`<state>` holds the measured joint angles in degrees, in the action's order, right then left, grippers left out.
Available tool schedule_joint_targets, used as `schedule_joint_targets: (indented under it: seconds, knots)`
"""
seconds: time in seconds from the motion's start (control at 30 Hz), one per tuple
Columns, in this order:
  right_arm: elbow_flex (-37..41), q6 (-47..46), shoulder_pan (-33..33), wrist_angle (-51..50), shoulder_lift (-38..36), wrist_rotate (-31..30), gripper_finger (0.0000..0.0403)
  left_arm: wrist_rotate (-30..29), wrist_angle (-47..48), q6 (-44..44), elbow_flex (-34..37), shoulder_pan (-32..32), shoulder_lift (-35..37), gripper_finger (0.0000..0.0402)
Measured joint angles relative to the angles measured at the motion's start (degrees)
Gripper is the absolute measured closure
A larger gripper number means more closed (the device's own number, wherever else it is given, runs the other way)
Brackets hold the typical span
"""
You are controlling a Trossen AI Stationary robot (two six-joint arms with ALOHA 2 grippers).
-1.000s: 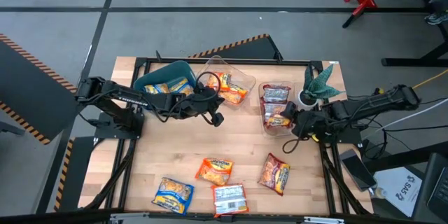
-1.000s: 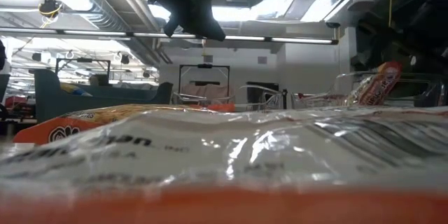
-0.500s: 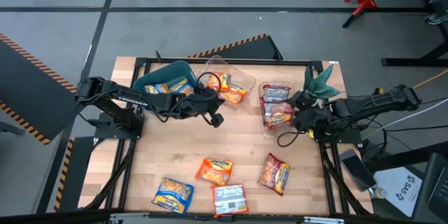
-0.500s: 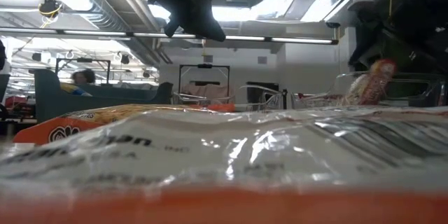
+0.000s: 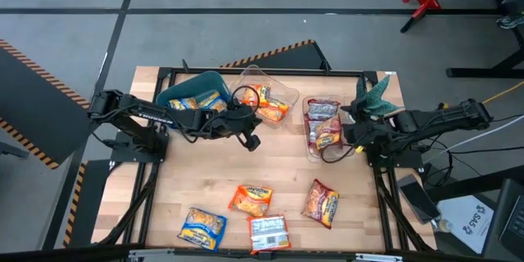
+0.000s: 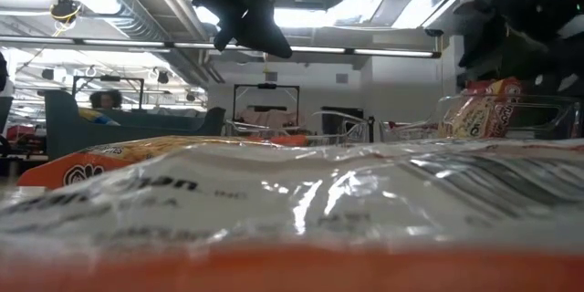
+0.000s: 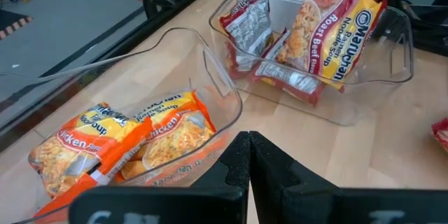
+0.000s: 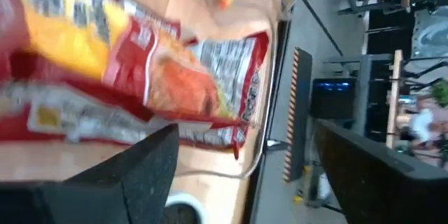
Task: Sort Maruchan noodles
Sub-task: Put the red noodle pack into the right transparent bin
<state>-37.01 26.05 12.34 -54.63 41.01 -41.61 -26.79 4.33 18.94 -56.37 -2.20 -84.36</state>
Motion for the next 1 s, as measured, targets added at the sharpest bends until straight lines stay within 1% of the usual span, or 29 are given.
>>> schedule_joint_targets:
  seconds: [0.13, 0.33, 0.47, 0.57, 0.63, 0.73, 1.0]
  knots:
    - [-2.4, -7.3, 0.0, -0.3, 0.0, 2.4, 0.0089, 0.1, 0.0, 0.0, 0.0, 0.0, 0.0, 0.0401]
    - [-5.9, -20.6, 0.0, -5.8, 0.0, 5.1, 0.0089, 0.1, 0.0, 0.0, 0.0, 0.0, 0.0, 0.0401]
    - [-8.1, -28.5, 0.0, -6.4, 0.0, 10.7, 0.0089, 0.1, 0.0, 0.0, 0.0, 0.0, 0.0, 0.0401]
    - [-8.8, -33.4, 0.0, -6.2, 0.7, 17.5, 0.0089, 0.1, 0.0, 0.0, 0.0, 0.0, 0.0, 0.0401]
    - [-8.9, -34.7, 0.0, -6.4, 2.0, 22.2, 0.0089, 0.2, 0.0, -0.1, 0.0, 0.0, 0.0, 0.0401]
    - [-8.3, -34.8, 0.0, -6.4, 5.3, 25.5, 0.0089, 0.5, 0.0, -0.8, 0.0, 0.0, 0.0, 0.0401]
    - [-7.3, -26.8, 0.0, -5.8, 16.9, 24.7, 0.0089, 0.6, 0.2, -1.6, 0.0, 0.0, 0.0, 0.0401]
